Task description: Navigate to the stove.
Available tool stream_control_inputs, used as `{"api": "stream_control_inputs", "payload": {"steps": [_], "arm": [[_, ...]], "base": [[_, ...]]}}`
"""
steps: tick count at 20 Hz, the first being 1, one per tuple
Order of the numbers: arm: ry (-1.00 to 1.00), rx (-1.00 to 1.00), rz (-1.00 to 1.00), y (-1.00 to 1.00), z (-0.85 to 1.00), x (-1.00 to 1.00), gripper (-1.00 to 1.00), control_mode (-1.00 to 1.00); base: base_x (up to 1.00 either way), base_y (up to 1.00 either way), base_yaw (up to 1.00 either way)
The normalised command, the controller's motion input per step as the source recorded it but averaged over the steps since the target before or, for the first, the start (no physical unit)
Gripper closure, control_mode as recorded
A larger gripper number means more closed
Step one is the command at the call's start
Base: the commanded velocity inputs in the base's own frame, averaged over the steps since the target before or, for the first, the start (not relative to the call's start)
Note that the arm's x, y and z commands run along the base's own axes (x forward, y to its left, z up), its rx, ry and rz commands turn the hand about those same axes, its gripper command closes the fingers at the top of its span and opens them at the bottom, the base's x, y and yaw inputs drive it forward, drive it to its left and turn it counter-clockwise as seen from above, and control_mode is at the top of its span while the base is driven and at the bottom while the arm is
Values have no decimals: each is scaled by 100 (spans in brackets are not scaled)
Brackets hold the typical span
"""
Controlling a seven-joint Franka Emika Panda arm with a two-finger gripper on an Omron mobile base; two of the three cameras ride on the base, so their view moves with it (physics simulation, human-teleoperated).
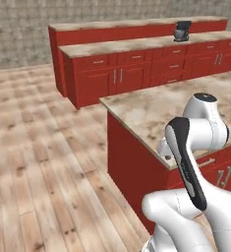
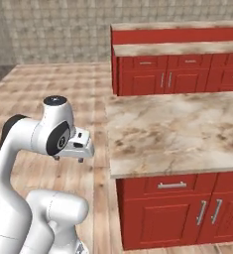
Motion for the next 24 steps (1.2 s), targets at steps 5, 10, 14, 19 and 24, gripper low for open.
{"api": "stream_control_inputs", "payload": {"steps": [5, 10, 14, 19, 24], "arm": [[0, 0, 0, 0, 0, 0, -100, 100], [0, 0, 0, 0, 0, 0, -100, 100], [0, 0, 0, 0, 0, 0, -100, 100], [0, 0, 0, 0, 0, 0, -100, 100], [0, 0, 0, 0, 0, 0, -100, 100]], "base": [[21, -50, -62], [29, -52, -60], [32, -50, -61], [37, -43, -63], [39, -41, -62]]}}
